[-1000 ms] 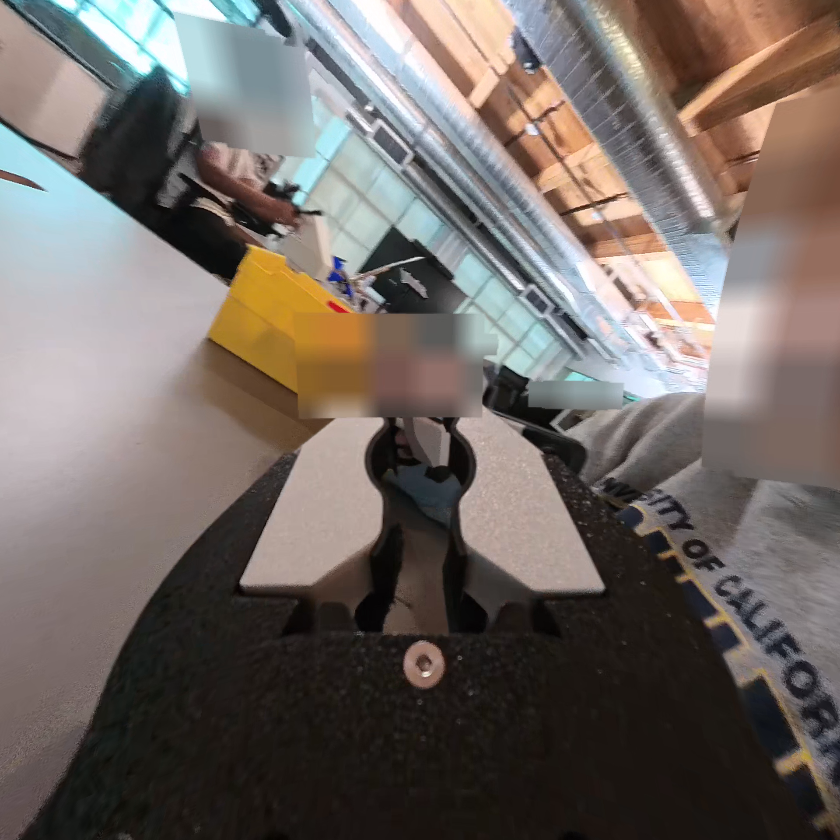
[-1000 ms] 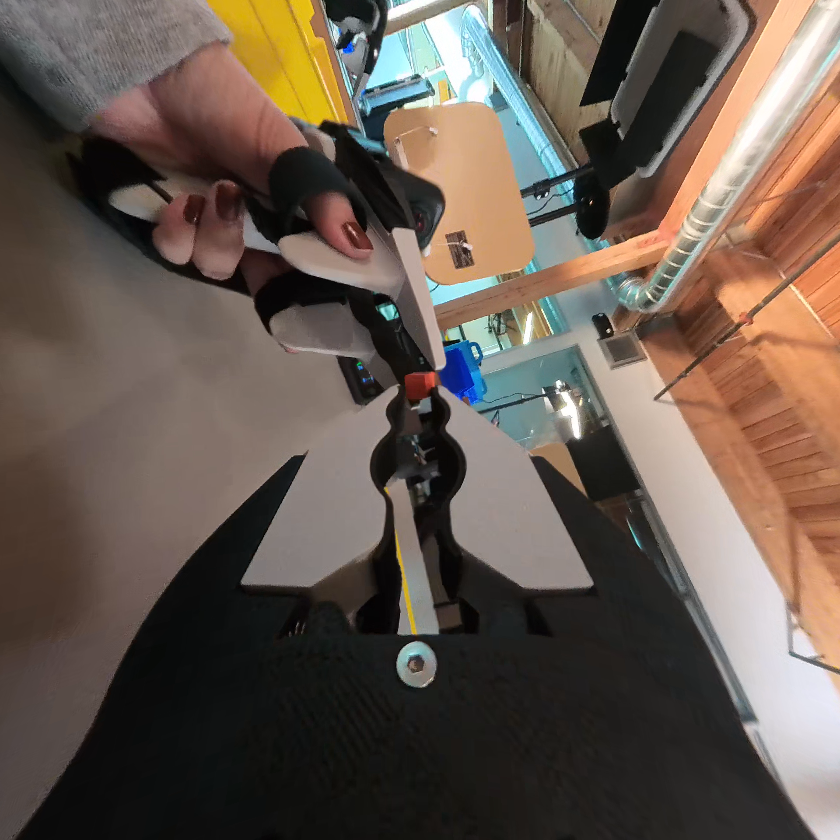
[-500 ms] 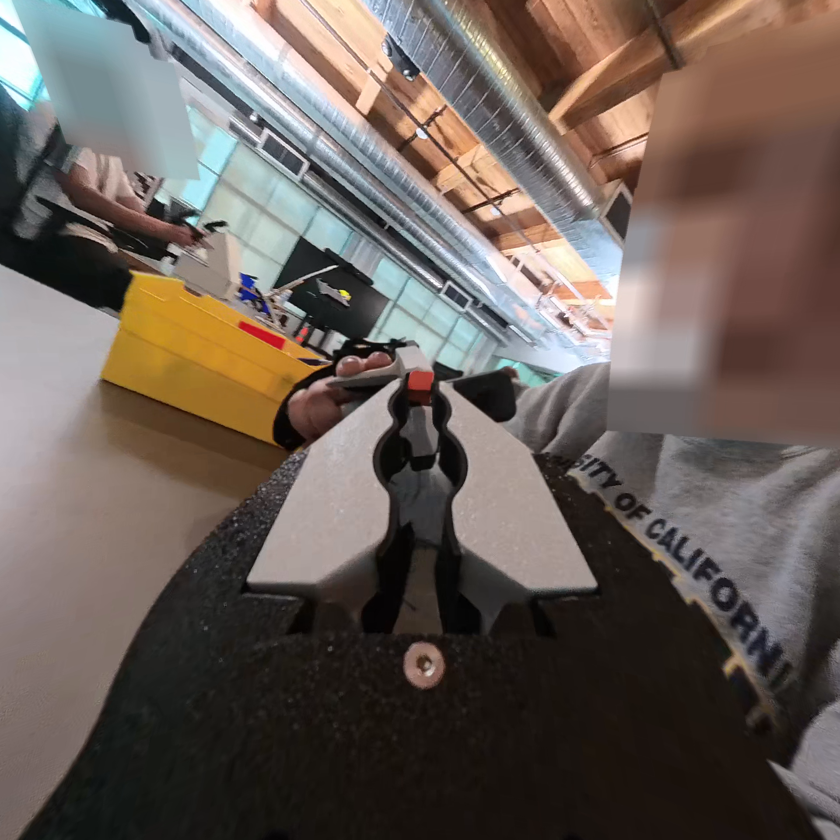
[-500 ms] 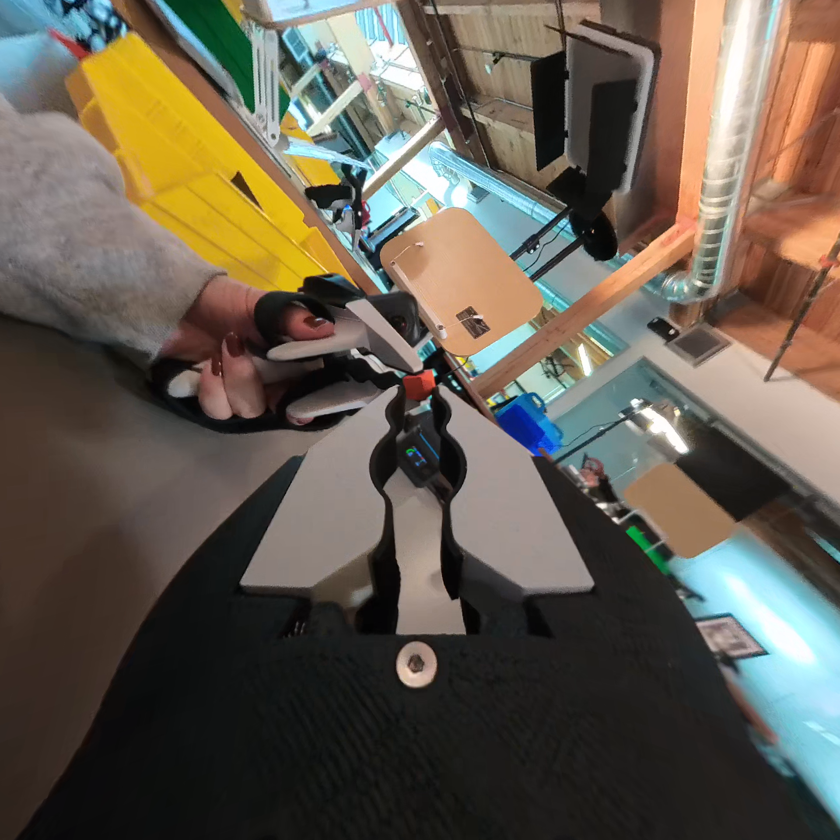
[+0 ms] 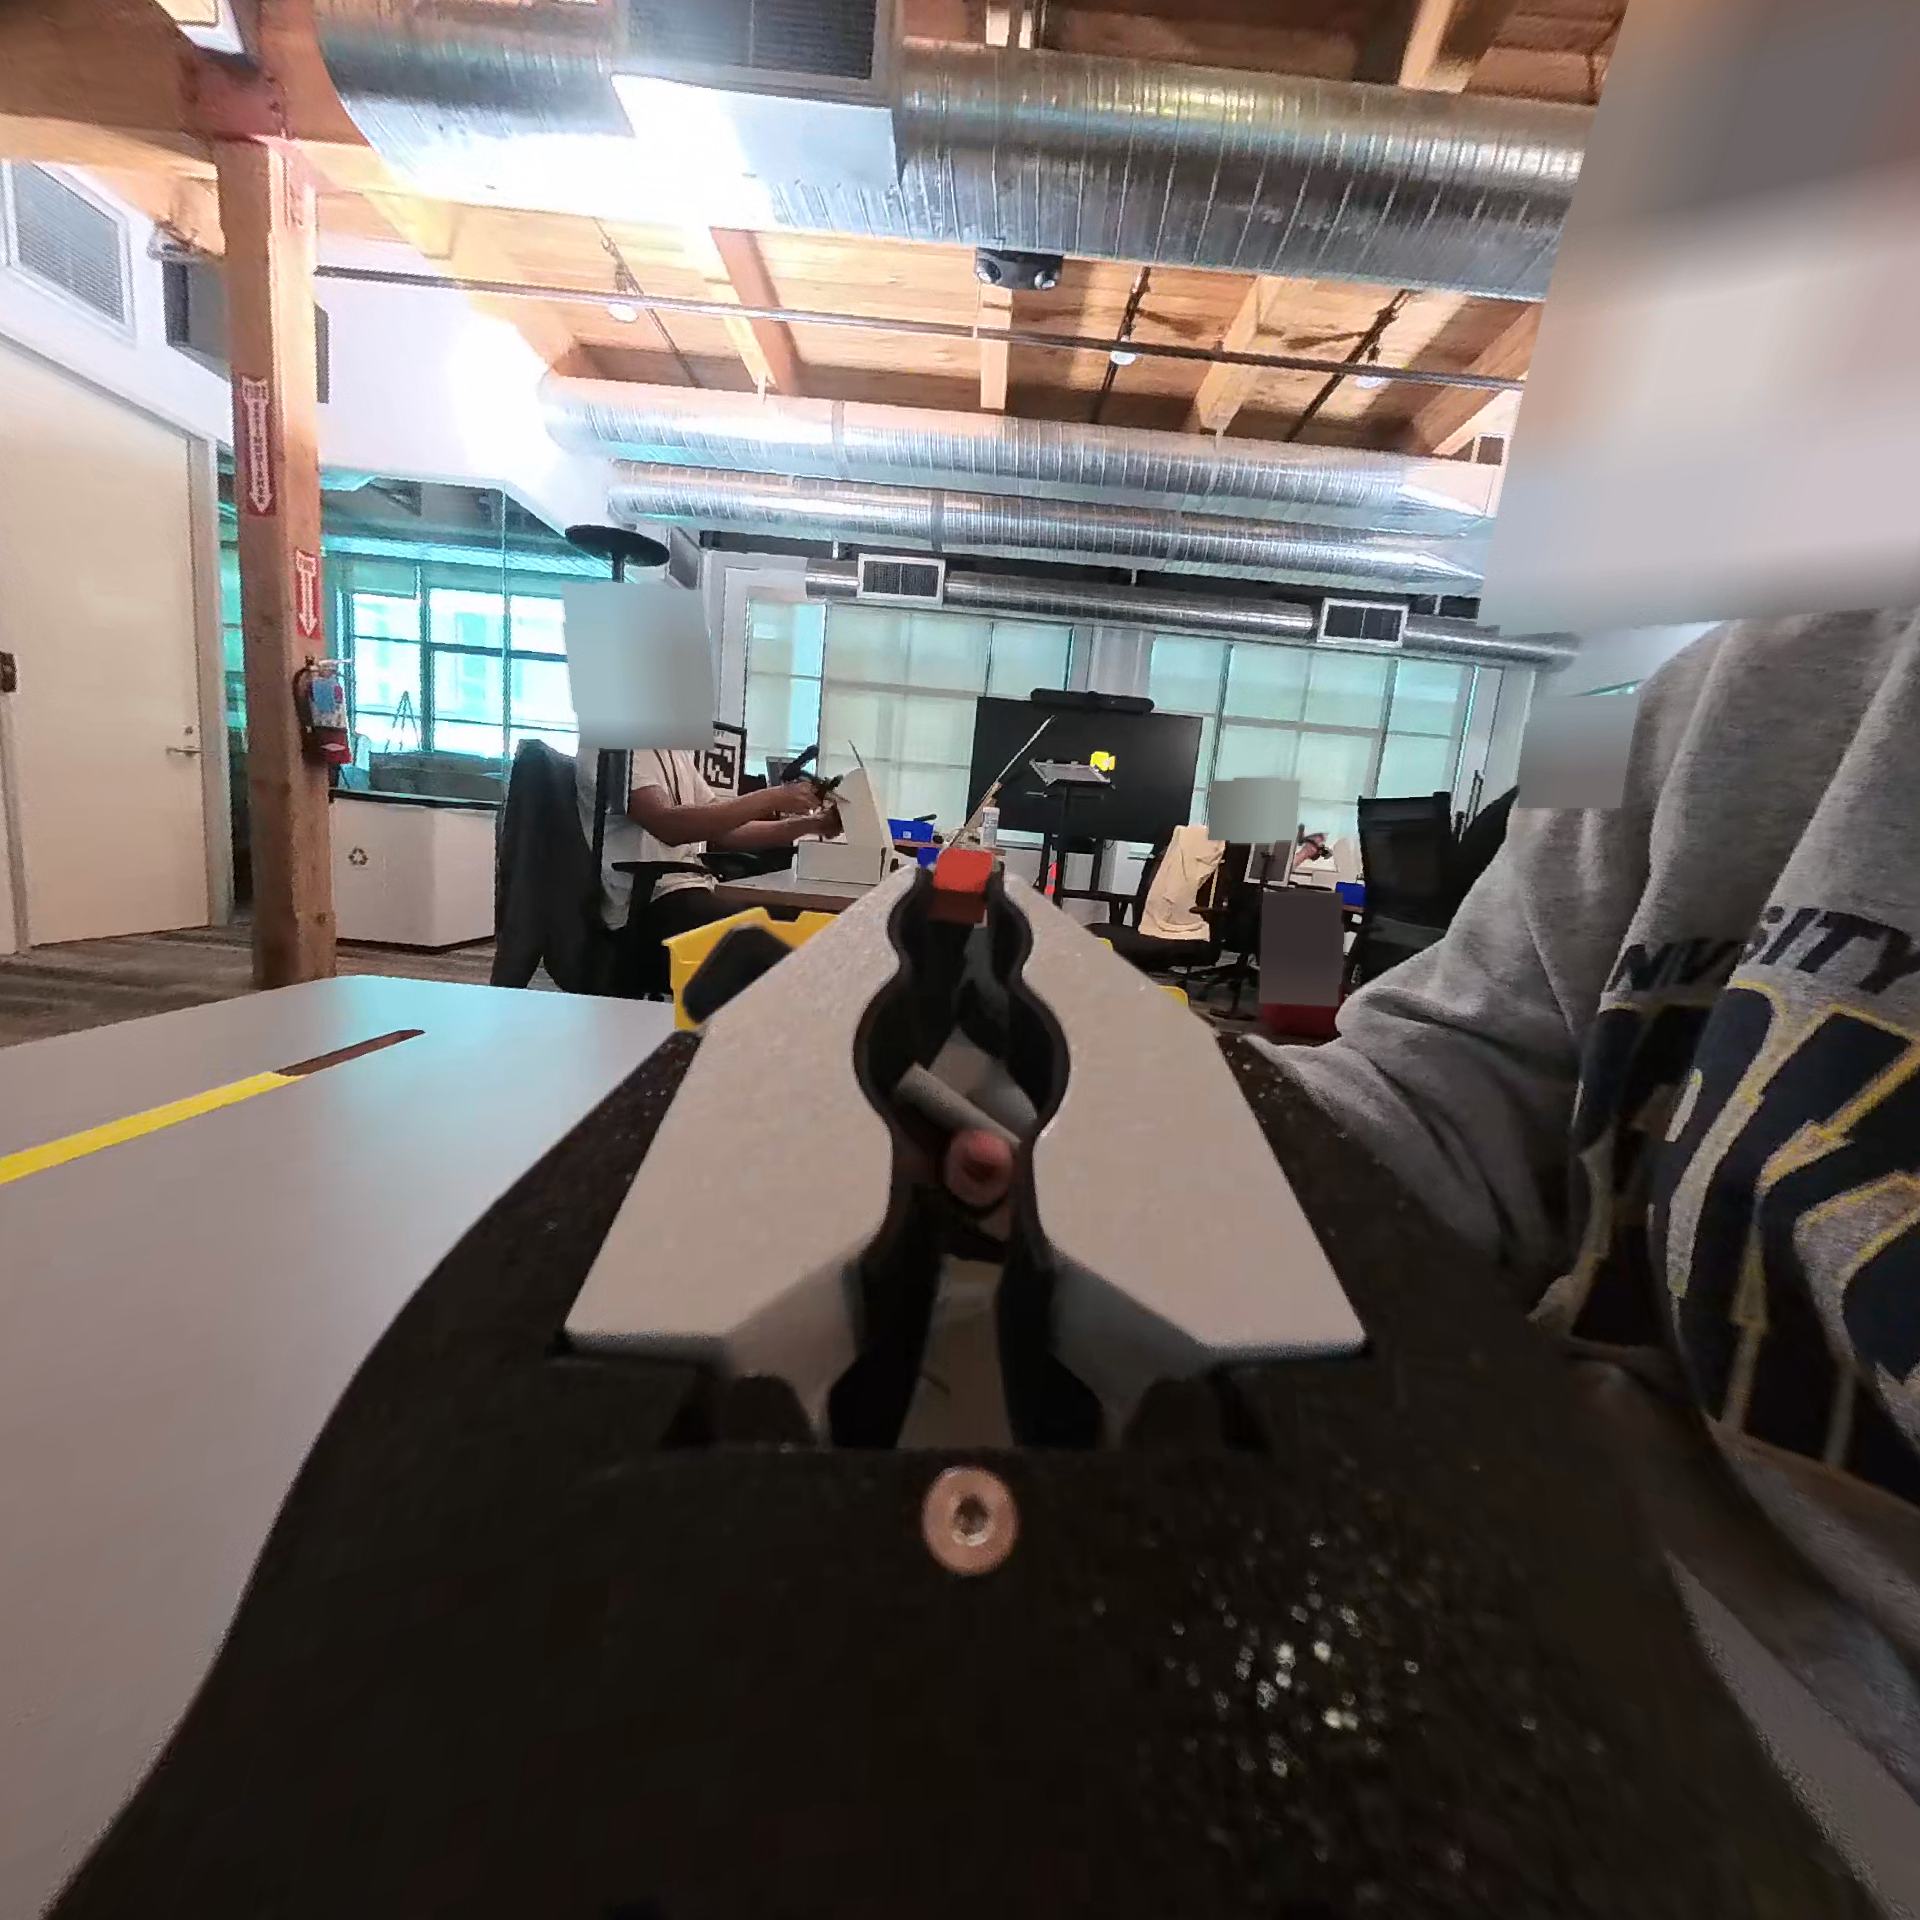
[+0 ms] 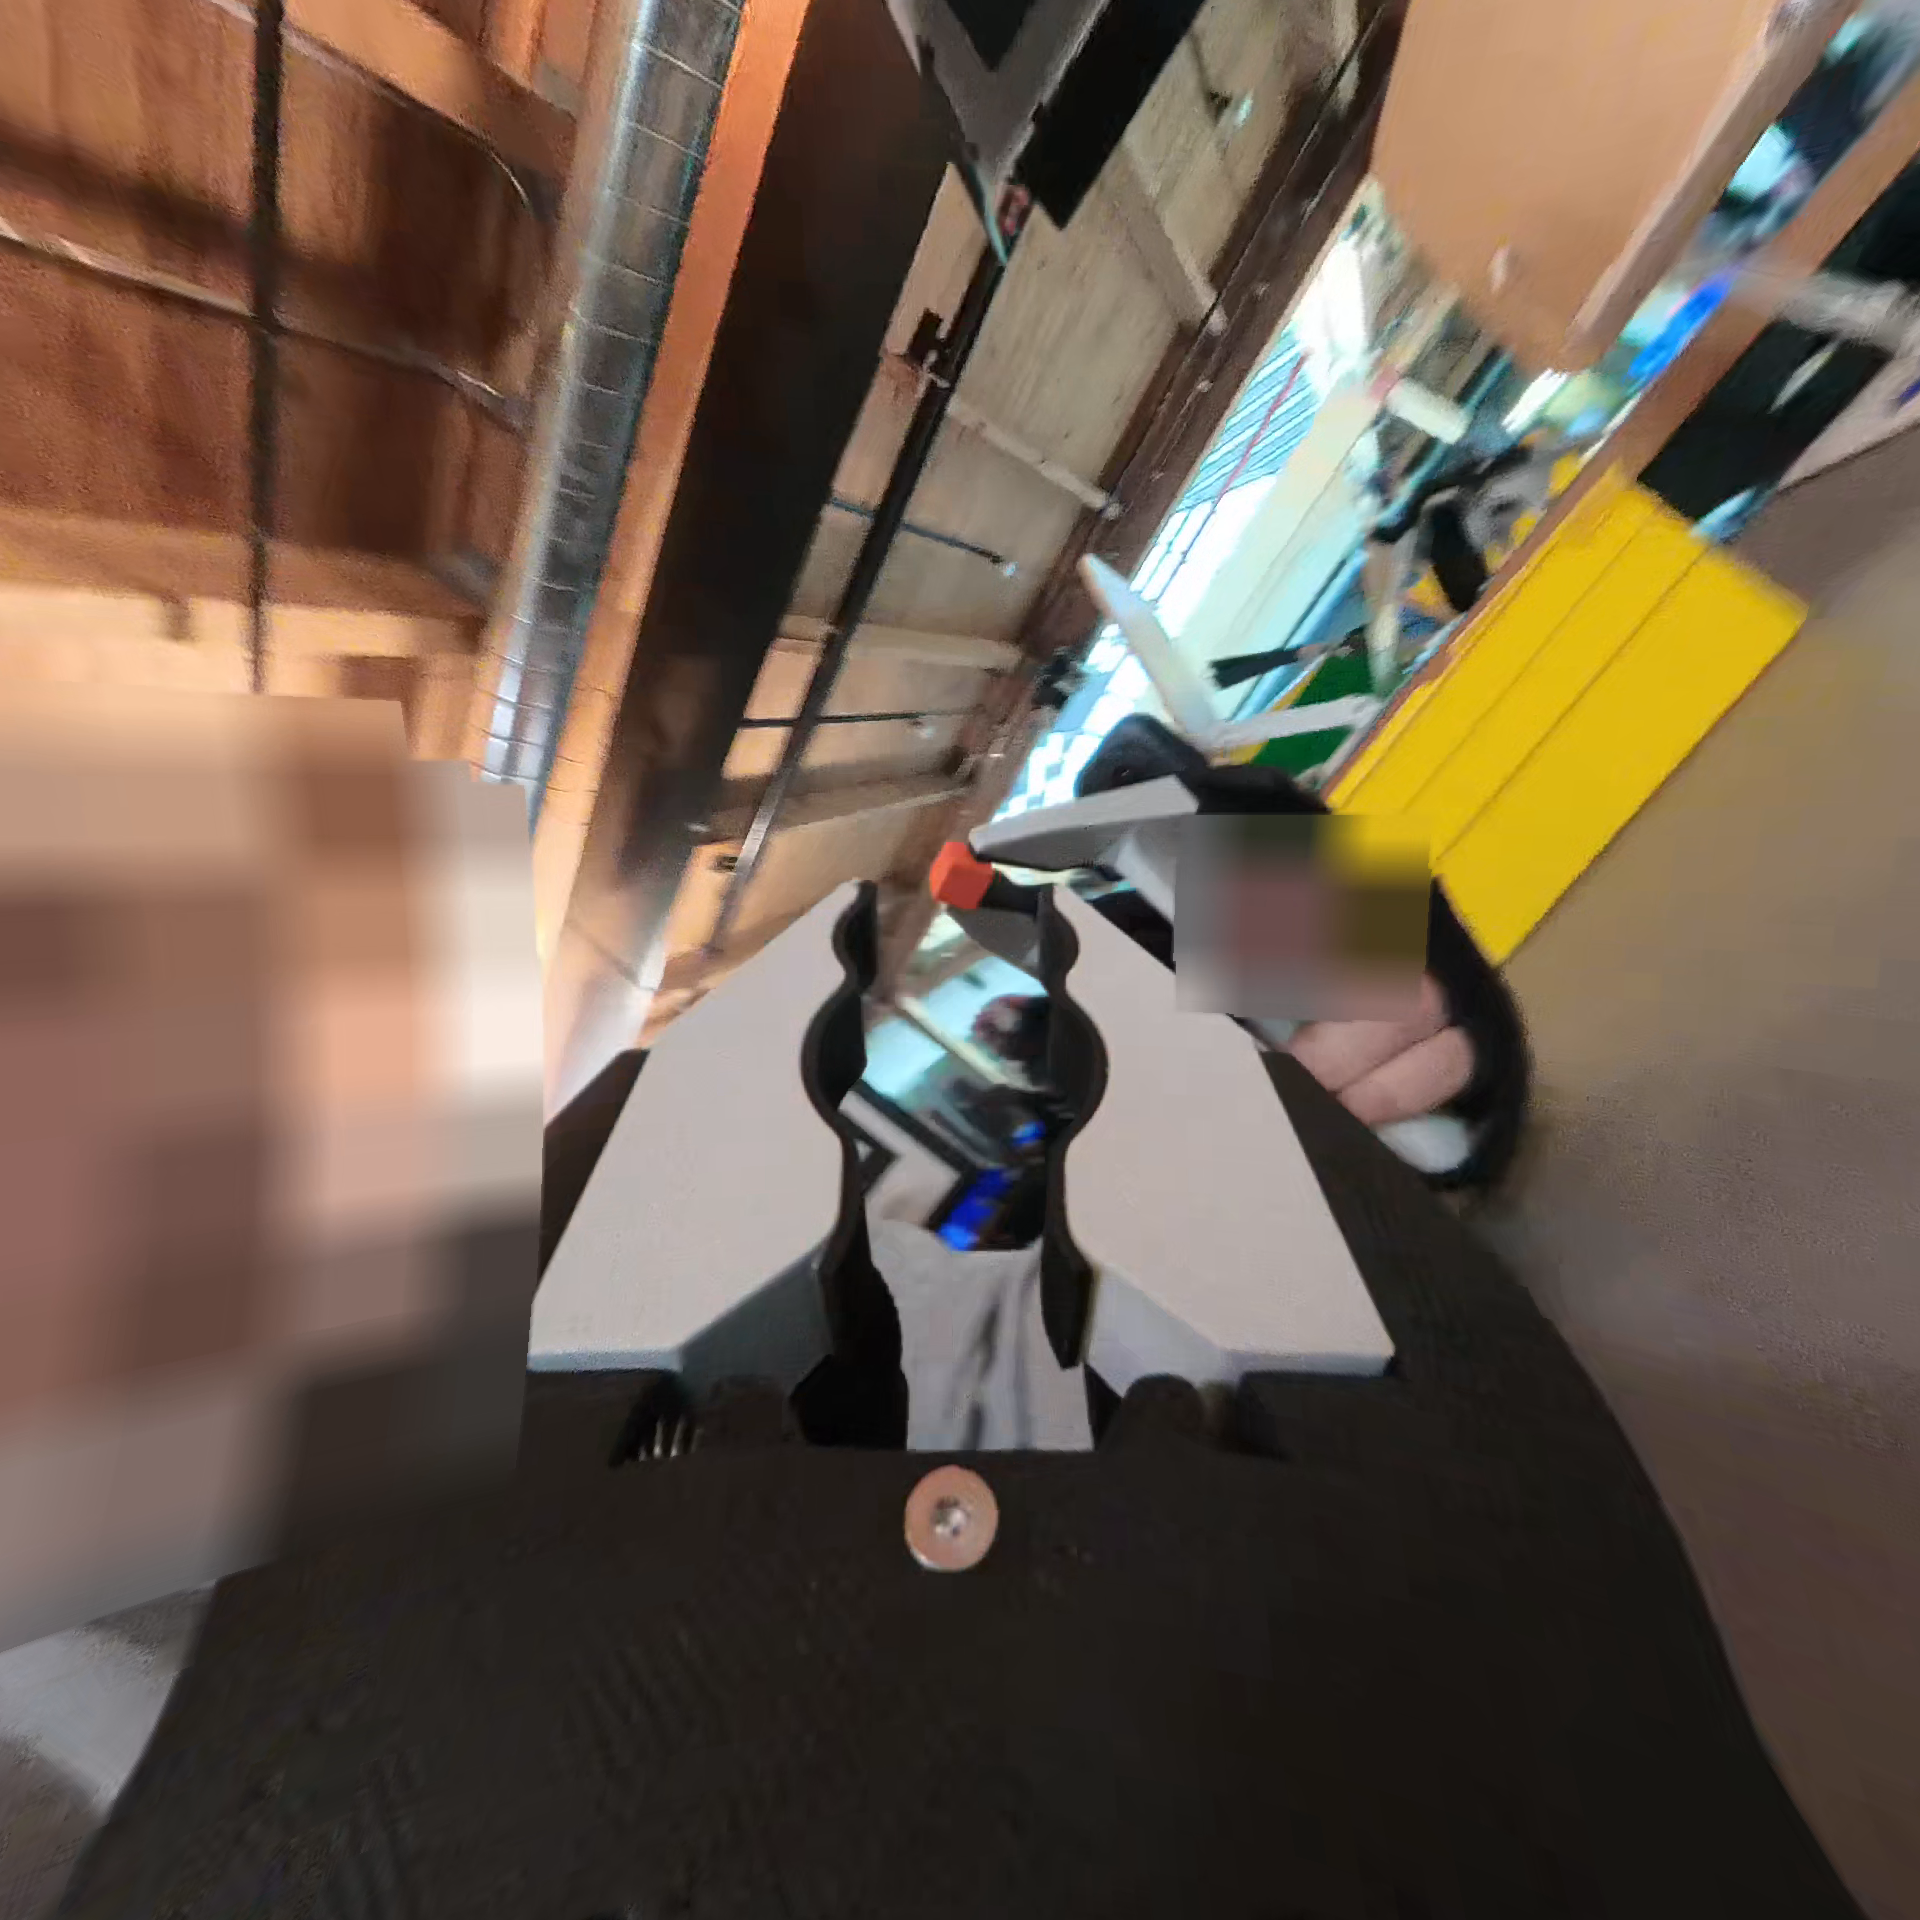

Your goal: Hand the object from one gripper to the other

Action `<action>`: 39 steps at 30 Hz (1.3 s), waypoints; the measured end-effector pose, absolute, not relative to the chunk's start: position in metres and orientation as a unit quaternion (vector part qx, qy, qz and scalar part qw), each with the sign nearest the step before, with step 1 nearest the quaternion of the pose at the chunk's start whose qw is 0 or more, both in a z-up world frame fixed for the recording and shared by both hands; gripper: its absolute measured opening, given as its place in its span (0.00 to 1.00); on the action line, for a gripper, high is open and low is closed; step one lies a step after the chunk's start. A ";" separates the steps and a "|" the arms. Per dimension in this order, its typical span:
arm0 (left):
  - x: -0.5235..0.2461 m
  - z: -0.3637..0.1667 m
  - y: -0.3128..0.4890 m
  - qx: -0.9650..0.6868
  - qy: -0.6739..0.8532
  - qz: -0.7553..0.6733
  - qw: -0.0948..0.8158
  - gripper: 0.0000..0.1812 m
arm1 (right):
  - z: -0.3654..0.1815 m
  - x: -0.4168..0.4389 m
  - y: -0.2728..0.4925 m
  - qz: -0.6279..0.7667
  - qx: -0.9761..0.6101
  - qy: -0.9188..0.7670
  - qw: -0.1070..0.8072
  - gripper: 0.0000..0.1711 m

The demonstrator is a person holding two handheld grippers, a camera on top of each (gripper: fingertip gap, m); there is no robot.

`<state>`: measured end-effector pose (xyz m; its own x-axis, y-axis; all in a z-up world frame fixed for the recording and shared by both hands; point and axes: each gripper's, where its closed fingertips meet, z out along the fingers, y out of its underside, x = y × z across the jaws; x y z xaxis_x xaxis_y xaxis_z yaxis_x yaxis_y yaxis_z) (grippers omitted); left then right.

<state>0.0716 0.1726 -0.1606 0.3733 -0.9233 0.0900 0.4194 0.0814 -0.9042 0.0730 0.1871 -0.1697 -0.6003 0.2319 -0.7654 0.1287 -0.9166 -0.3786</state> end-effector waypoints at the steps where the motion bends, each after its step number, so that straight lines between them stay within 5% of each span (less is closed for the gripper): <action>1: 0.073 -0.160 0.172 -0.466 0.272 -0.490 0.685 0.05 | -0.170 0.072 0.184 0.877 -0.440 -0.193 0.000 0.17; 10: 0.084 -0.163 0.168 -0.461 0.287 -0.505 0.671 0.05 | -0.160 0.076 0.171 0.904 -0.387 -0.163 -0.079 0.13; 22: 0.085 -0.165 0.172 -0.474 0.274 -0.522 0.654 0.05 | -0.165 0.072 0.173 0.900 -0.399 -0.168 -0.047 0.05; 25: 0.084 -0.171 0.178 -0.496 0.255 -0.537 0.633 0.06 | -0.169 0.072 0.179 0.880 -0.425 -0.209 0.031 0.05; 30: 0.071 -0.176 0.197 -0.528 0.178 -0.577 0.597 0.24 | -0.186 0.070 0.191 0.725 -0.488 -0.386 0.296 0.05; 34: 0.067 -0.187 0.205 -0.560 0.147 -0.592 0.560 0.25 | -0.187 0.072 0.194 0.578 -0.459 -0.486 0.467 0.05; 39: 0.079 -0.193 0.193 -0.552 0.144 -0.687 0.449 0.20 | -0.193 0.072 0.184 0.448 -0.385 -0.569 0.572 0.05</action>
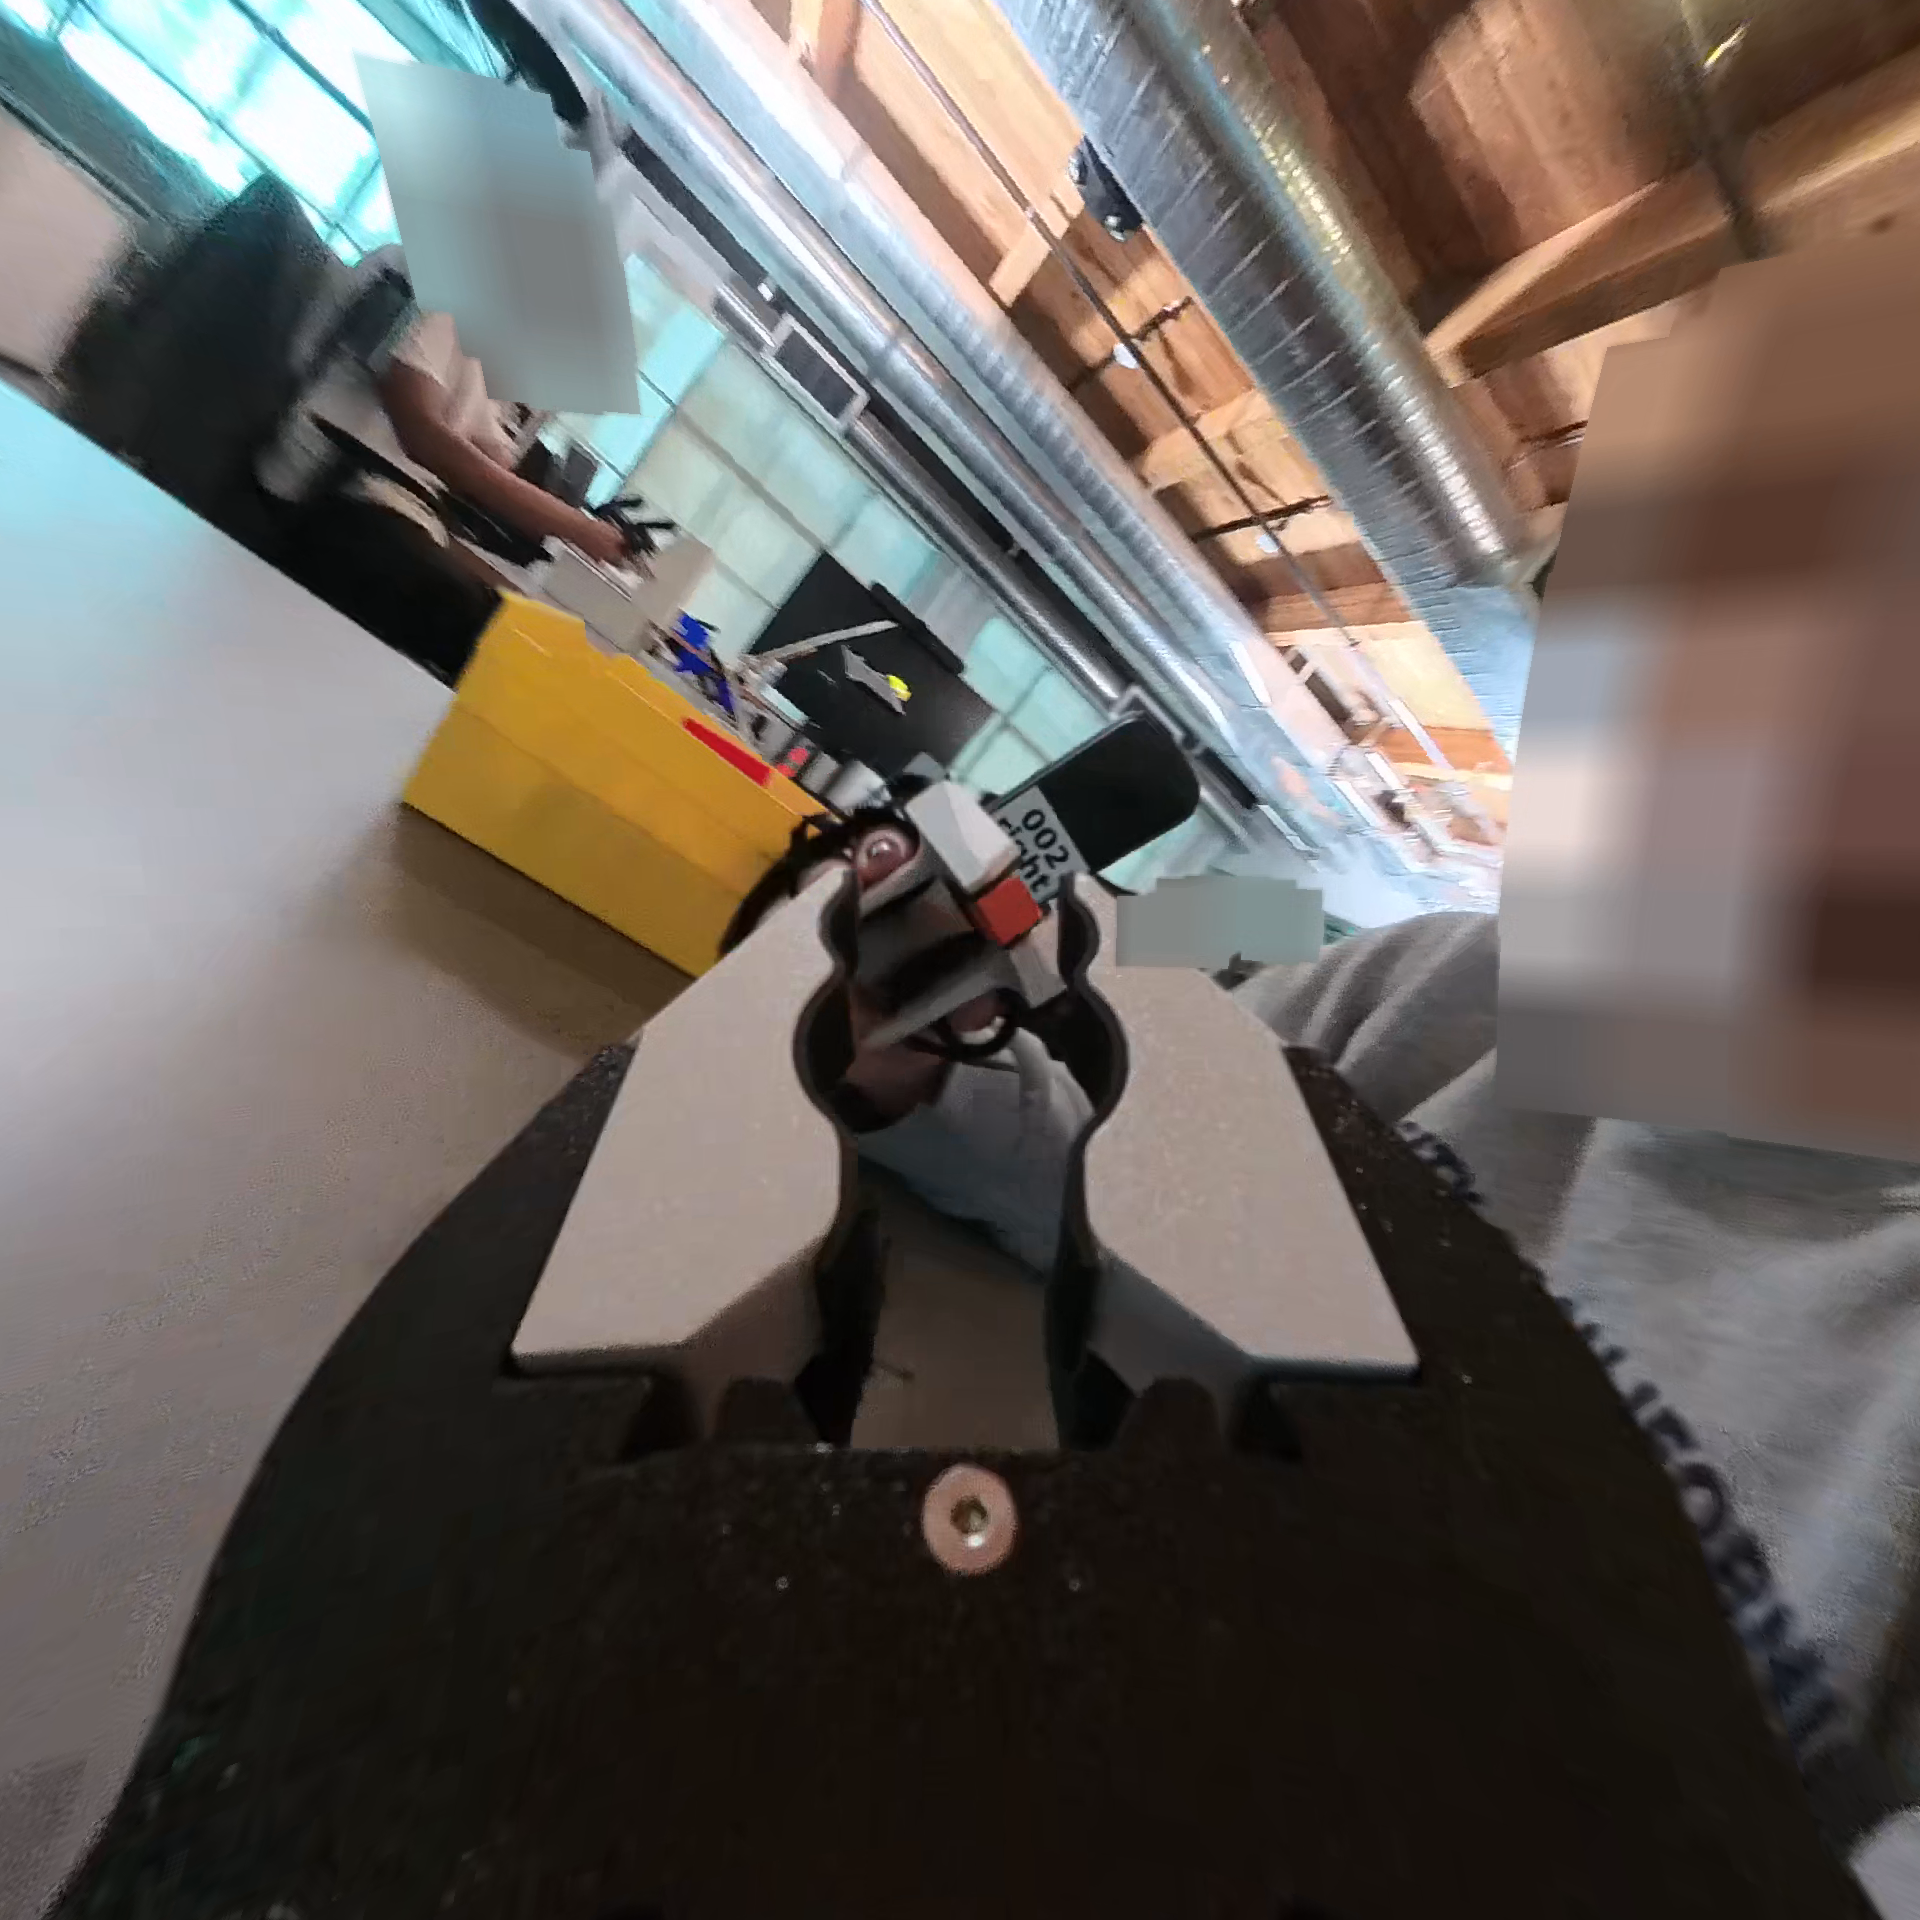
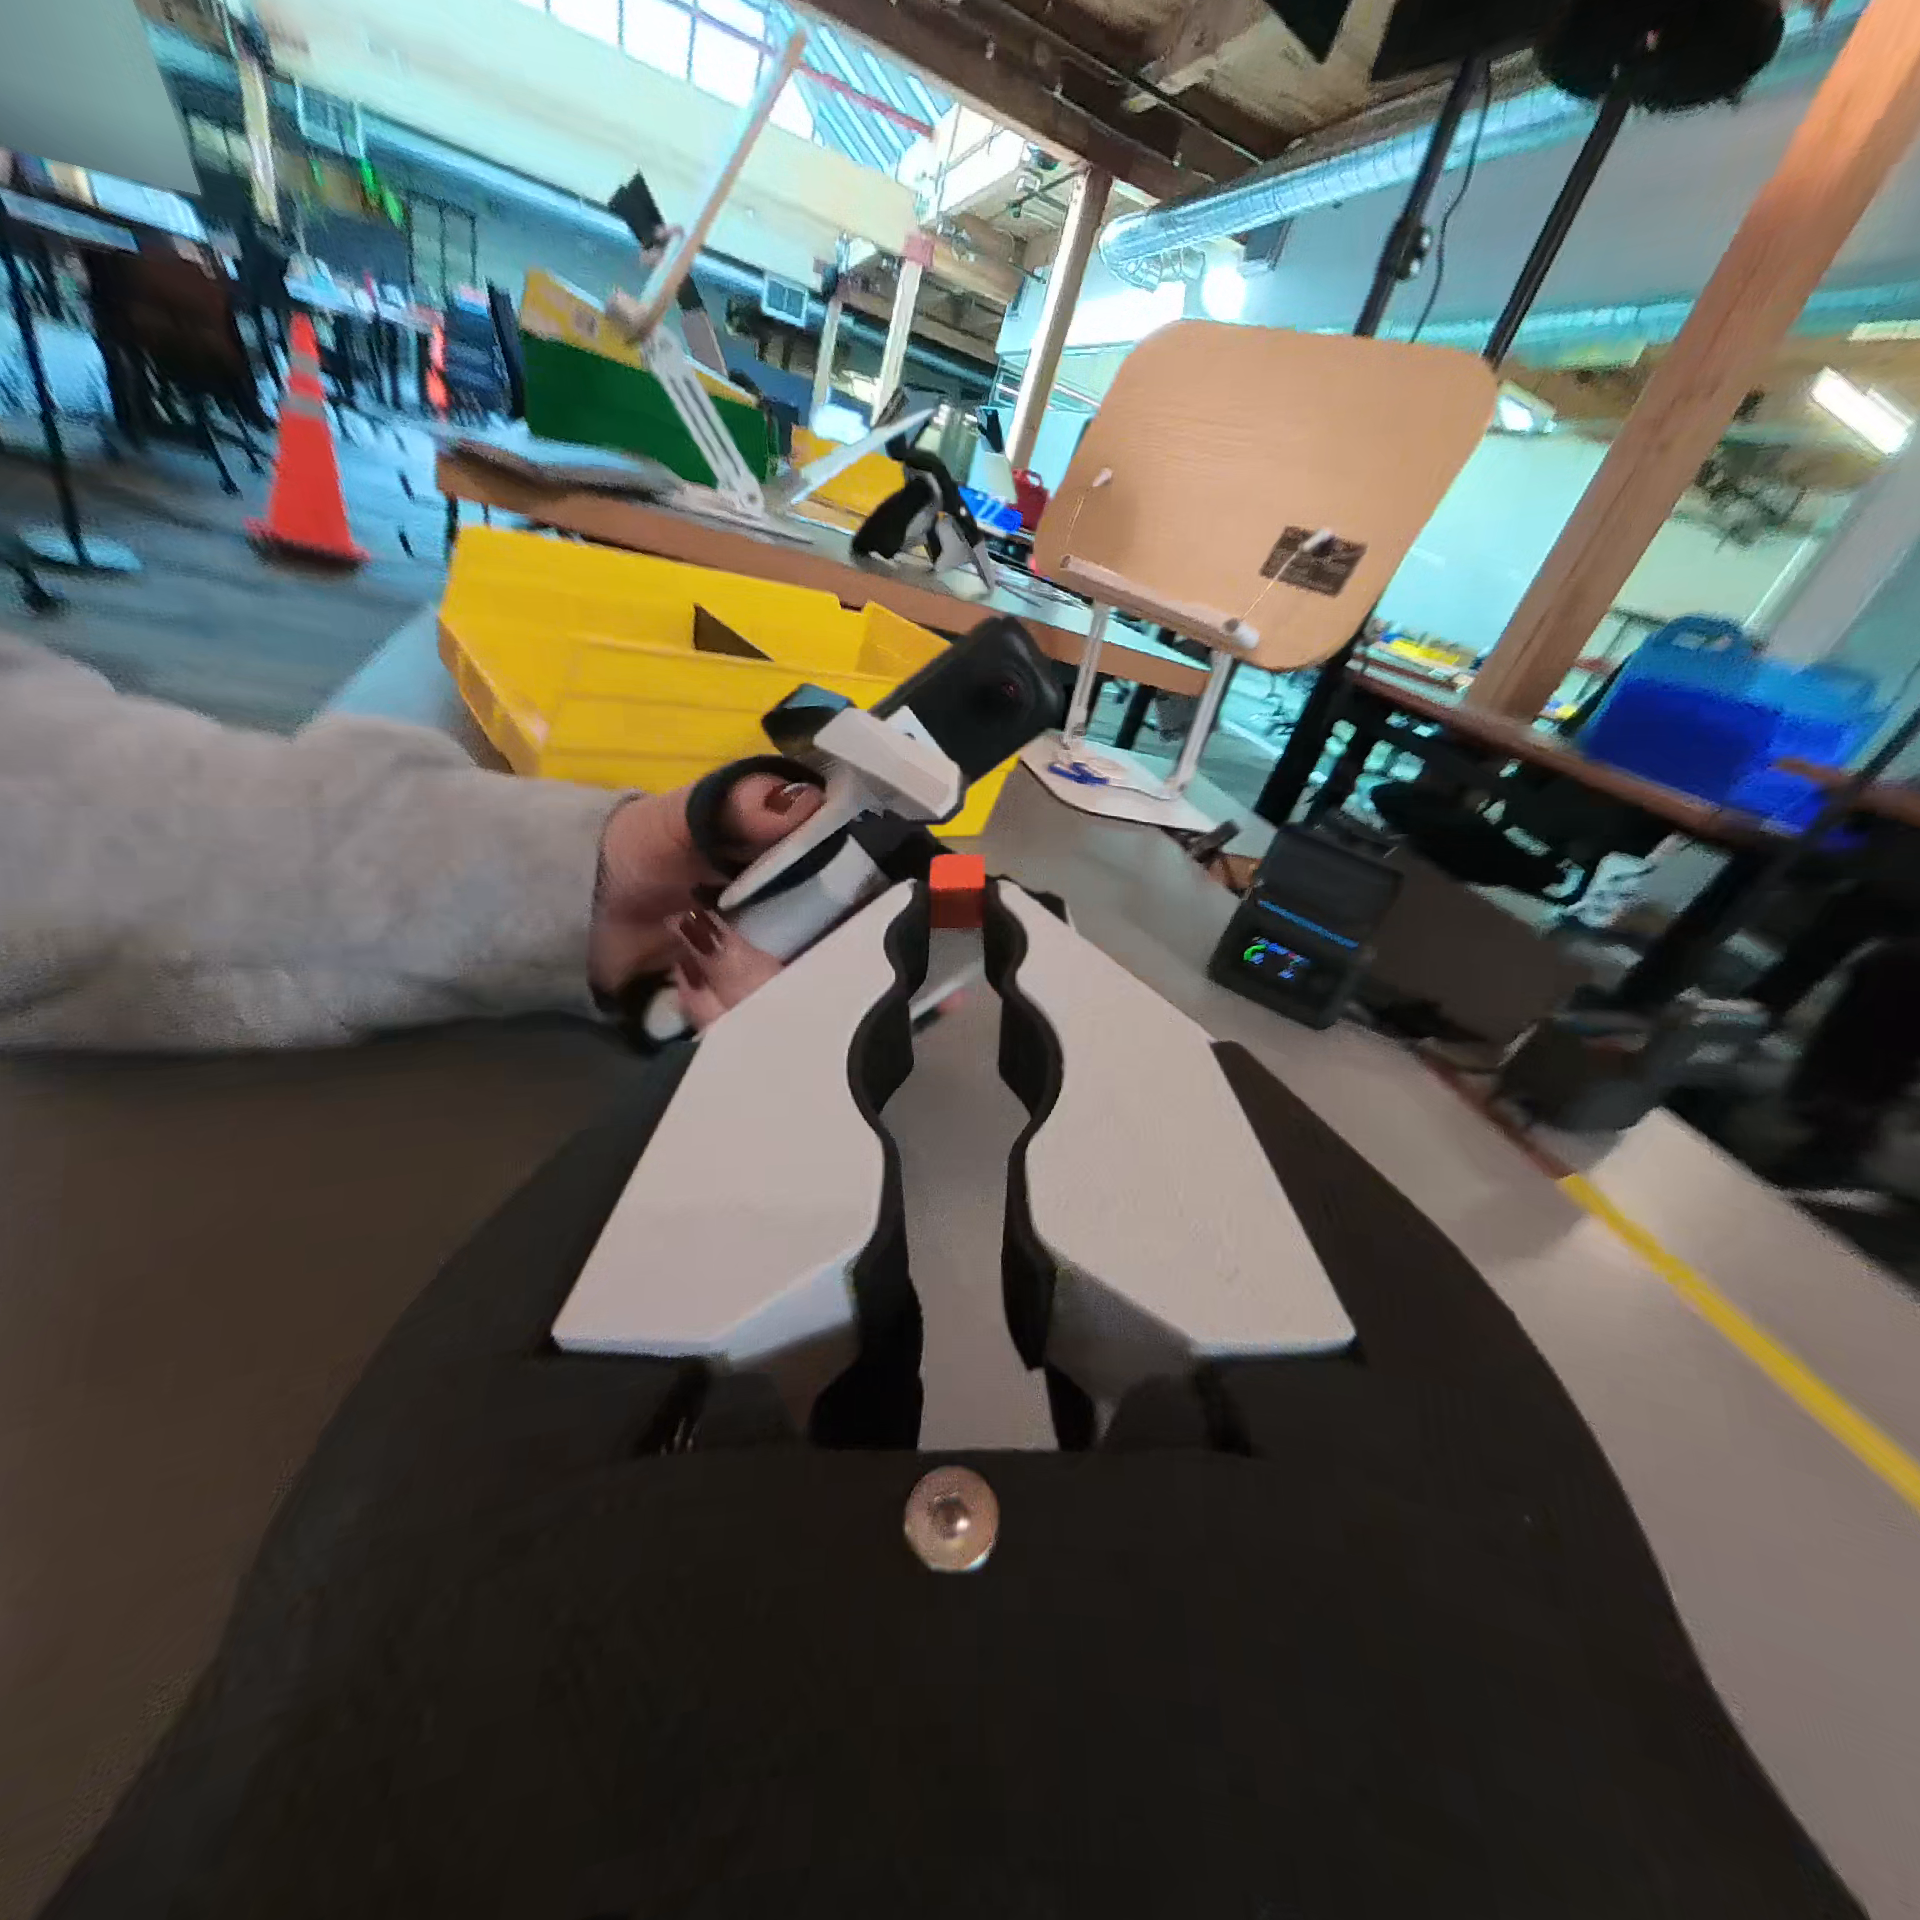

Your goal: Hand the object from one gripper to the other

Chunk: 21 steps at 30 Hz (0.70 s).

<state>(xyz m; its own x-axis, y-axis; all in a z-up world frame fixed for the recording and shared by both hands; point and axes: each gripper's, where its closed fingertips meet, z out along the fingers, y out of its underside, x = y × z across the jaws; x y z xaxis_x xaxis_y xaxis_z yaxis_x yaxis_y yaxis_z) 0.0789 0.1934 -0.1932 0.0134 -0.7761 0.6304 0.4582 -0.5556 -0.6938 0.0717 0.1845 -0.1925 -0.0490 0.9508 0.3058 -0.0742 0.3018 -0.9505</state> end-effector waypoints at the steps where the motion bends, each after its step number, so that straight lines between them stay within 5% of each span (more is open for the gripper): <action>1: 0.082 -0.195 0.191 -0.553 0.143 -0.701 0.428 0.19 | -0.193 0.072 0.184 0.430 -0.374 -0.576 0.586 0.05; 9: 0.094 -0.205 0.184 -0.558 0.150 -0.729 0.367 0.06 | -0.208 0.072 0.183 0.276 -0.307 -0.648 0.640 0.05; 18: 0.093 -0.205 0.182 -0.555 0.153 -0.730 0.368 0.05 | -0.209 0.071 0.180 0.263 -0.298 -0.648 0.650 0.05; 21: 0.089 -0.195 0.187 -0.533 0.141 -0.733 0.400 0.05 | -0.200 0.071 0.184 0.252 -0.305 -0.618 0.680 0.12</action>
